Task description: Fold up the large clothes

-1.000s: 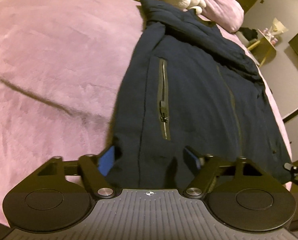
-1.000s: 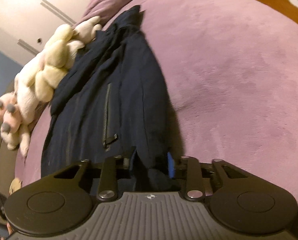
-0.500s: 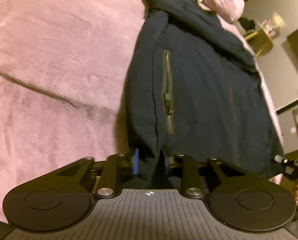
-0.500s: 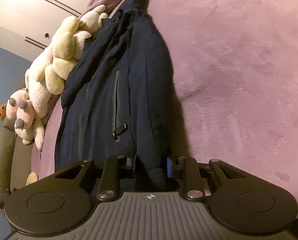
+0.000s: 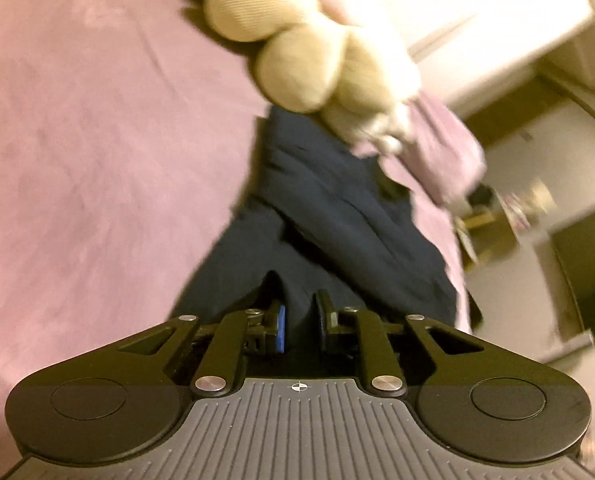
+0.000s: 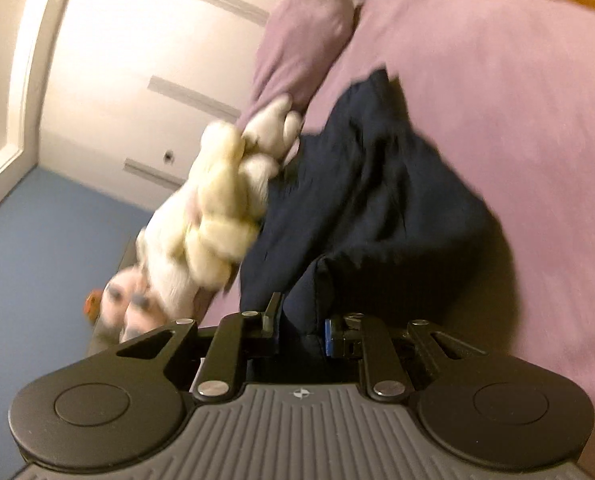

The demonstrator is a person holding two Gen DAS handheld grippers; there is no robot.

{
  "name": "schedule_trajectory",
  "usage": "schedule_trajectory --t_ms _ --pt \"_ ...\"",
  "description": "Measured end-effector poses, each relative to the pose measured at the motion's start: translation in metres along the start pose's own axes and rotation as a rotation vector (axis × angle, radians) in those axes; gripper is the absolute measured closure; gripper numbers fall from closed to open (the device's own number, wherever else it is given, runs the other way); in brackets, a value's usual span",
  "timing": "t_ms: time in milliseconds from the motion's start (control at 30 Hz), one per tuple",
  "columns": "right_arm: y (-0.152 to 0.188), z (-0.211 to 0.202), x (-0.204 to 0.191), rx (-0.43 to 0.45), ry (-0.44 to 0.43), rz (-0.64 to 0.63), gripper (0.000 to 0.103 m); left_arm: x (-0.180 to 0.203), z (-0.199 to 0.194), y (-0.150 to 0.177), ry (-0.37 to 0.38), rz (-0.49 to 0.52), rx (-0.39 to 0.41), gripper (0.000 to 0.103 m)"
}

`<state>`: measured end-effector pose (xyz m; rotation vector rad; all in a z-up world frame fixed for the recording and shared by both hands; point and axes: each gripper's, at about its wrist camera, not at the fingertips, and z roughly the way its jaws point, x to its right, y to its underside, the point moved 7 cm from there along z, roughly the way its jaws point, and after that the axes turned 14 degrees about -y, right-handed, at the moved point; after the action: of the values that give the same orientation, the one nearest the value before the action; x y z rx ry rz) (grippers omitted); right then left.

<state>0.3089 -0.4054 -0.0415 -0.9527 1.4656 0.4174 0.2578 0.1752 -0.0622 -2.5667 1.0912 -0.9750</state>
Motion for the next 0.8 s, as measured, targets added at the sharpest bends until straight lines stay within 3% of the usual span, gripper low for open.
schedule_trajectory --t_ms 133,233,367,467,500,533,633,700,800 --pt "-0.034 0.041 0.029 0.096 0.148 0.077 0.085 0.000 0.056 -0.020 -0.099 -0.062 -0.016 0.085" --pt "-0.044 0.076 0.058 0.119 0.246 0.113 0.085 -0.001 0.087 -0.022 -0.172 -0.038 -0.042 0.085" --pt "-0.039 0.103 0.094 0.082 0.353 0.123 0.084 -0.004 0.092 -0.023 -0.159 -0.036 -0.043 0.080" --pt "-0.040 0.108 0.101 0.043 0.334 0.112 0.083 -0.002 0.069 -0.028 -0.110 0.004 0.010 0.063" --pt "-0.043 0.109 0.100 0.024 0.312 0.116 0.079 -0.001 0.057 -0.033 -0.123 0.054 0.069 0.044" --pt "-0.047 0.104 0.097 0.008 0.271 0.129 0.076 0.000 0.047 -0.038 -0.149 0.100 0.122 0.034" --pt "-0.062 0.072 0.077 0.056 0.086 0.135 0.063 0.006 0.022 -0.041 -0.158 0.257 0.237 0.020" --pt "-0.065 0.055 0.069 0.086 0.010 0.094 0.050 0.008 0.022 -0.033 -0.115 0.295 0.213 0.012" --pt "-0.063 0.036 0.063 0.125 0.070 -0.043 0.045 0.013 0.038 -0.015 -0.092 0.341 0.138 0.011"
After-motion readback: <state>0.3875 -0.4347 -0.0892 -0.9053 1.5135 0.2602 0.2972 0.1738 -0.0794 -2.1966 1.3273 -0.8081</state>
